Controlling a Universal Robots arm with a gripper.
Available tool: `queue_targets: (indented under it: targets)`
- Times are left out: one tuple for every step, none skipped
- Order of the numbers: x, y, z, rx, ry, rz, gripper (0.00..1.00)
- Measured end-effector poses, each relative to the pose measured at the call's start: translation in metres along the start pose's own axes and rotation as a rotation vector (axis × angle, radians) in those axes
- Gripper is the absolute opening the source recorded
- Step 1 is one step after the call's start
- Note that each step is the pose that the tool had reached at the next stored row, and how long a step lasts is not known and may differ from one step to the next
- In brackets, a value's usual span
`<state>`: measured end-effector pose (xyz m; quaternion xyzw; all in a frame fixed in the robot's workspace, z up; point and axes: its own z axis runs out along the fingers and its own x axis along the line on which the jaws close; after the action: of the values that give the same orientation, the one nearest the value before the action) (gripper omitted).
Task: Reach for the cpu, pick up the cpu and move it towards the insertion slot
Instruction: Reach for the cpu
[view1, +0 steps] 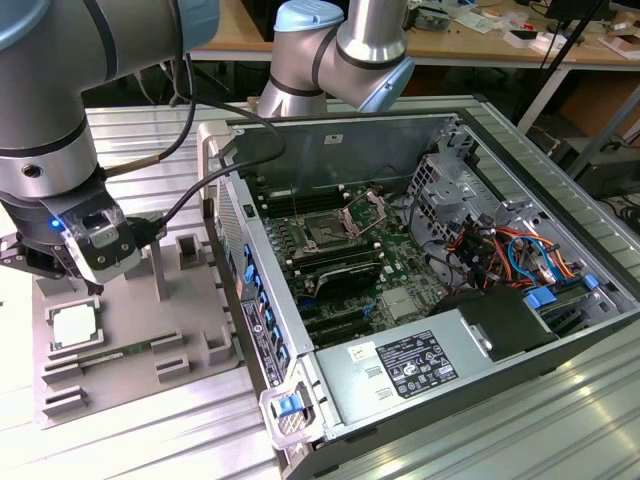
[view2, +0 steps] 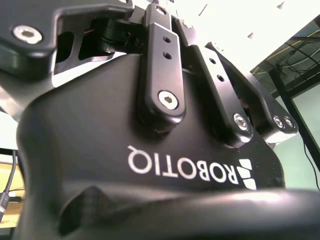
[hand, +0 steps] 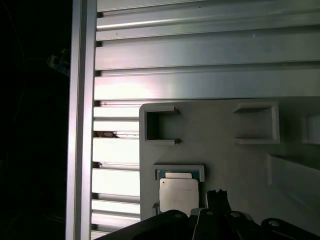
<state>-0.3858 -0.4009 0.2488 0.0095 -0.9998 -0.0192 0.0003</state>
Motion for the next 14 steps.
queue_targets:
  targets:
    - [0.0003,0.0000,0.0002,-0.0001,-0.0001,0.000,0.11]
    - [0.0006,-0.0001,0.0002,0.0001,0.0001,0.000,0.11]
    - [0.0011,-0.0001,0.0004,0.0001,0.0001,0.000,0.11]
    - [0.0017,-0.0001,0.0004,0.0002,0.0002,0.000,0.11]
    - [0.0023,-0.0001,0.0005,0.0002,0.0002,0.000,0.11]
    - [0.0029,-0.0002,0.0006,0.0001,0.0002,0.000,0.11]
    - [0.0032,-0.0002,0.0008,0.0000,0.0001,0.000,0.11]
    - [0.0035,-0.0003,0.0009,0.0000,0.0001,0.000,0.11]
    - [0.0037,-0.0004,0.0009,0.0001,0.0002,0.000,0.11]
    - [0.0038,-0.0004,0.0011,0.0000,0.0001,0.000,0.11]
    - [0.0039,-0.0005,0.0012,0.0001,0.0002,0.000,0.11]
    - [0.0040,-0.0005,0.0013,0.0001,0.0002,0.000,0.11]
    - [0.0040,-0.0006,0.0014,0.0001,0.0002,0.000,0.11]
    - [0.0040,-0.0008,0.0016,0.0001,0.0002,0.000,0.11]
